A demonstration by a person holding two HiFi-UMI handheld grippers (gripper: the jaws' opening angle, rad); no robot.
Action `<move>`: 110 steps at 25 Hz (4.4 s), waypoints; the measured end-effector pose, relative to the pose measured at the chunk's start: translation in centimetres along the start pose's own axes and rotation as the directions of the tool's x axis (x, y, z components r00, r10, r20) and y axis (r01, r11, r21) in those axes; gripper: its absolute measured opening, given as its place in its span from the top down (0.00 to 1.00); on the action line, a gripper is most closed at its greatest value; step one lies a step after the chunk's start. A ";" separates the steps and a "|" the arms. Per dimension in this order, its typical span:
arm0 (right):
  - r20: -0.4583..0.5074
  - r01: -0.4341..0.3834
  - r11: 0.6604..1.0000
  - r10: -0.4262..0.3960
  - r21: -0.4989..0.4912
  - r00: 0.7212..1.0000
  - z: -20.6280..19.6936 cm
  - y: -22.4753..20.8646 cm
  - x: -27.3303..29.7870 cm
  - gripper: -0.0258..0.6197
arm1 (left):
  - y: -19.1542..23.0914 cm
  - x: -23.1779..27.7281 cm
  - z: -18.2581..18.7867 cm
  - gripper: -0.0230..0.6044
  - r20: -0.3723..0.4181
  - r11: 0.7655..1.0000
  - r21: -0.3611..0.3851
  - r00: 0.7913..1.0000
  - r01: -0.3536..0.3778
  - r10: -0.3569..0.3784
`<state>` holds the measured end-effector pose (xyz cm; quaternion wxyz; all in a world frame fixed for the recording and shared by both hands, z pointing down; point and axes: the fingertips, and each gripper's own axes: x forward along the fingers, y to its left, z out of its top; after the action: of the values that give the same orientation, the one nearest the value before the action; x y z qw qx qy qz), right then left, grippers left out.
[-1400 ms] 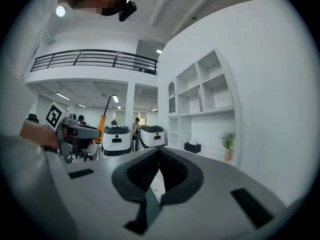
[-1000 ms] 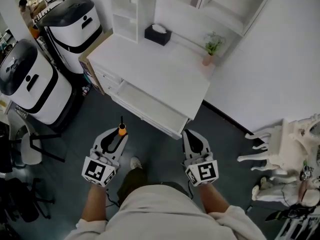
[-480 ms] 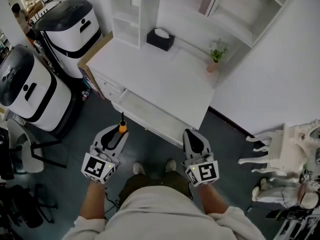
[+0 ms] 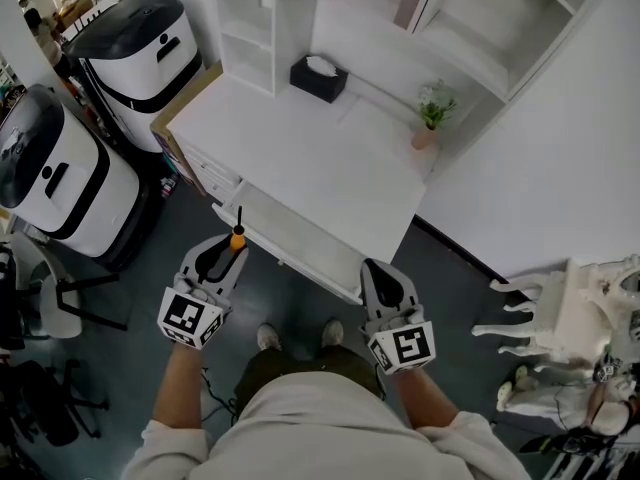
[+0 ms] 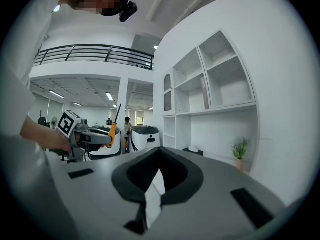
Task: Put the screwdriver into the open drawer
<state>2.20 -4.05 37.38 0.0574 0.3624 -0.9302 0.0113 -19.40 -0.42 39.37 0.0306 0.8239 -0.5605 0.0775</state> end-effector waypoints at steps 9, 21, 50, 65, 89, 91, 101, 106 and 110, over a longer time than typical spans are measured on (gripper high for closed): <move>-0.037 0.036 0.999 -0.036 0.016 0.999 -1.4 -3.2 -0.3 0.96 | 2.7 6.0 -2.5 0.79 -0.045 1.000 0.000 0.999 0.012 -0.012; -0.079 0.088 0.995 -0.085 0.036 0.993 -3.1 -6.3 -0.3 0.96 | 5.5 12.6 -8.1 0.79 -0.150 0.999 -0.038 0.988 0.031 -0.036; -0.183 0.231 0.970 -0.215 0.071 0.959 -8.0 -11.2 -2.4 0.96 | 3.2 21.2 -29.0 0.79 -0.711 0.776 0.353 0.689 0.522 -0.140; -0.237 0.288 0.955 -0.264 0.069 0.935 -10.0 -11.7 -2.6 0.96 | 1.9 21.9 -36.8 0.79 -0.856 0.476 0.382 0.497 0.792 -0.141; -0.322 0.371 0.927 -0.336 0.052 0.885 -13.6 -12.9 -5.4 0.95 | 1.5 22.3 -45.5 0.79 -0.961 0.192 0.233 0.255 0.953 -0.103; -0.324 0.375 0.926 -0.339 0.052 0.883 -13.8 -12.9 -5.6 0.96 | 1.5 22.3 -45.7 0.79 -0.967 0.194 0.206 0.230 0.959 -0.109; -0.336 0.385 0.922 -0.347 0.052 0.876 -14.7 -13.3 -6.1 0.96 | 0.6 23.0 -47.0 0.79 -0.980 0.138 0.158 0.172 0.978 -0.098; -0.343 0.393 0.918 -0.353 0.053 0.871 -14.9 -13.7 -6.4 0.96 | 0.5 23.0 -47.3 0.79 -0.981 0.145 0.148 0.164 0.978 -0.106; -0.339 0.387 0.921 -0.347 0.055 0.874 -14.9 -13.6 -6.1 0.96 | 0.6 23.0 -47.4 0.78 -0.980 0.152 0.147 0.165 0.977 -0.110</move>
<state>17.29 -8.99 51.21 0.1880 0.5284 -0.8198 0.1158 -16.09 -15.28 89.79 -0.0739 0.7277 0.0854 0.6765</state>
